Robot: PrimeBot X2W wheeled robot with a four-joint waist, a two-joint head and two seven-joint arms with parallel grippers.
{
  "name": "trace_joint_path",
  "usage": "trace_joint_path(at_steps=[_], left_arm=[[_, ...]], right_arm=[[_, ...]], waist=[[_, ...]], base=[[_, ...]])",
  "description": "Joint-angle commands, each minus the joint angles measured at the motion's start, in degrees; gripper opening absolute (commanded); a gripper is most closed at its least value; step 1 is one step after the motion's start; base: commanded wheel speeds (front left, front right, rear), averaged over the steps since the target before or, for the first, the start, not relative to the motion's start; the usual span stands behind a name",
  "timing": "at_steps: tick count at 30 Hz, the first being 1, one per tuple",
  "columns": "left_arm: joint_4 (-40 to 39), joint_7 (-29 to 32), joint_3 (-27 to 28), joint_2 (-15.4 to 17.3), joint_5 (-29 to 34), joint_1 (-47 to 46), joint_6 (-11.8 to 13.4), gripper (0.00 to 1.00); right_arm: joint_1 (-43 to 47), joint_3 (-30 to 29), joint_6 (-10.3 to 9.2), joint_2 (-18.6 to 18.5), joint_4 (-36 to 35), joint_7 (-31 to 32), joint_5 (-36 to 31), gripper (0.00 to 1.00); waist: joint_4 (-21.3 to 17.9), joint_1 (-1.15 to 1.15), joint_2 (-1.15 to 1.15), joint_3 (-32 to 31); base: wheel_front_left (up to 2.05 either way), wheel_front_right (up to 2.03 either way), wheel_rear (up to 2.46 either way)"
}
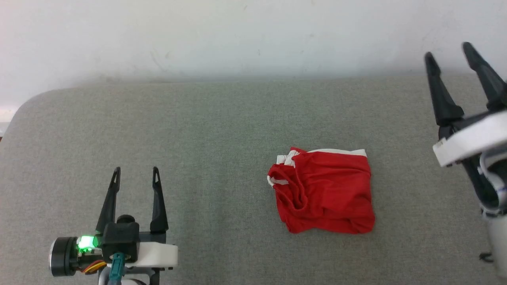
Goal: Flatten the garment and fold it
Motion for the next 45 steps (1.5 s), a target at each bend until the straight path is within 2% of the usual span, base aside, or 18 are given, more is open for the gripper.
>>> trace_joint_path(at_steps=[1,10,13,16,21,27,31,37,38,39,45], left_arm=[[0.05,-0.27,0.24,-0.31,0.33,0.54,-0.23,1.0],[-0.15,-0.27,0.58,-1.03,0.38,-0.49,-0.64,1.0],[-0.23,-0.27,0.73,-1.26,0.45,-1.07,-0.73,1.0],[-0.22,-0.27,0.84,-1.46,0.49,-1.7,-0.9,1.0],[-0.34,-0.27,0.9,-1.77,0.64,-3.47,-1.27,1.0],[-0.35,-0.27,0.35,-2.27,0.97,-6.19,-1.85,1.0],[-0.47,-0.27,0.17,-2.5,1.11,-7.08,-1.82,1.0],[-0.38,-0.27,0.54,-2.78,1.06,-7.25,-1.24,1.0],[-0.34,-0.27,0.63,-2.78,1.05,-7.15,-1.14,1.0],[-0.26,-0.27,0.67,-2.78,1.03,-7.04,-1.09,1.0],[-0.03,-0.27,1.0,-2.49,1.0,-5.83,-0.9,1.0]], right_arm=[[-1.3,0.79,-0.05,-0.72,0.63,2.28,1.3,1.0],[-8.79,13.23,-0.05,-11.78,5.98,36.56,19.48,1.0],[-9.29,16.97,-0.05,-14.93,7.17,42.66,23.92,1.0],[-8.87,19.53,-0.05,-16.18,9.61,47.02,27.79,1.0],[-8.7,20.13,-0.05,-14.18,14.57,49.4,32.2,1.0],[-8.7,20.21,-0.05,-10.28,21.95,45.81,32.59,1.0],[-7.1,23.39,-0.05,-8.53,25.19,43.82,32.65,1.0],[-5.03,28.69,-0.05,-8.92,25.77,40.04,34.06,1.0],[-5.24,29.31,-0.05,-9.29,25.5,38.94,34.2,0.41],[-5.66,29.93,-0.05,-9.79,25.04,37.37,33.99,0.0],[-9.22,34.1,-0.05,-12.98,20.5,30.88,33.89,0.0]], waist=[[0.14,0.0,0.0,0.2],[1.15,0.0,0.0,2.63],[1.43,0.0,0.0,3.75],[1.69,0.0,0.0,4.87],[2.34,0.0,0.0,7.36],[3.79,0.0,0.0,10.31],[4.59,0.0,0.0,11.71],[4.63,0.0,0.0,12.2],[4.42,0.0,0.0,11.99],[4.17,0.0,0.0,11.74],[1.63,0.0,0.0,9.14]], base=[[0.0,0.0,0.0],[0.0,0.0,0.0],[0.0,0.0,0.0],[0.0,0.0,0.0],[0.0,0.0,0.0],[0.0,0.0,0.0],[0.0,0.0,0.0],[0.0,0.0,0.0],[0.0,0.0,0.0],[0.0,0.0,0.0],[0.0,0.0,0.0]])
